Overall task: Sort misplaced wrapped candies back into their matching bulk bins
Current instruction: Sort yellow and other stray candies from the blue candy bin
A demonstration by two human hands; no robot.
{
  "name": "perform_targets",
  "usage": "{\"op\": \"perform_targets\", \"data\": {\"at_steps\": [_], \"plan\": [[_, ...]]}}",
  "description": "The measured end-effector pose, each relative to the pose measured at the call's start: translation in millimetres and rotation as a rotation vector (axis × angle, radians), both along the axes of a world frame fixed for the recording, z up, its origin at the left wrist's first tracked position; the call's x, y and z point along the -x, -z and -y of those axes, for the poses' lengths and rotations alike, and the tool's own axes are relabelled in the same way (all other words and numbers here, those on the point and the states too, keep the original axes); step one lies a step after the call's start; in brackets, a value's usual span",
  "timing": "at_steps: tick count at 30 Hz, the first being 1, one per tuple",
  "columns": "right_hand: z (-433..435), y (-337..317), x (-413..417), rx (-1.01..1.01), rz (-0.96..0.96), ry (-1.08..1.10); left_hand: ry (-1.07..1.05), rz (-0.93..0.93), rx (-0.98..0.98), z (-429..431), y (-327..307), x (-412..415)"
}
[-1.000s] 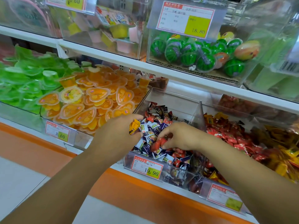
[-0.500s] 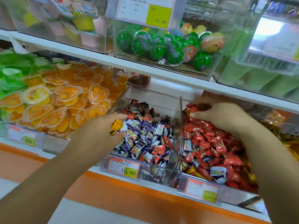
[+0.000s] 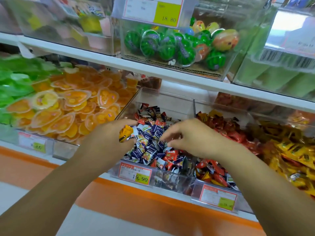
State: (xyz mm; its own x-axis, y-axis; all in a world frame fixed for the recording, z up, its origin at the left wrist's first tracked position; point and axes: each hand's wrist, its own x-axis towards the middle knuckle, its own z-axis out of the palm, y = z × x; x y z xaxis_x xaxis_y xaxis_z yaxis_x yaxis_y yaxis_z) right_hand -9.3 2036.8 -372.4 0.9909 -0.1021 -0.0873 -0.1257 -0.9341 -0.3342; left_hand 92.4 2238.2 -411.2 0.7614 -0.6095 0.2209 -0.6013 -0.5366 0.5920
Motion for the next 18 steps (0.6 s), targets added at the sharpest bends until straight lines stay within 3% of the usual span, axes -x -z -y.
{"op": "perform_targets", "data": {"at_steps": [2, 5, 8, 14, 18], "plan": [[-13.8, 18.6, -14.4, 0.109, -0.159, -0.092, 0.01, 0.0, -0.002, -3.4, -0.4, -0.7], [-23.8, 41.7, -29.7, 0.162, -0.226, -0.18, -0.014, -0.008, 0.005, -9.8, -1.9, -1.3], [-28.8, 48.4, -35.5, 0.122, -0.209, -0.217, -0.019, -0.032, 0.004, -15.2, -2.5, -1.3], [0.5, 9.0, -28.1, -0.071, -0.05, -0.032, -0.014, -0.022, 0.019, -17.8, -1.7, -5.1], [6.5, 6.4, -19.6, 0.177, -0.237, -0.037, -0.023, 0.01, 0.0, -11.8, -1.8, -2.8]]}}
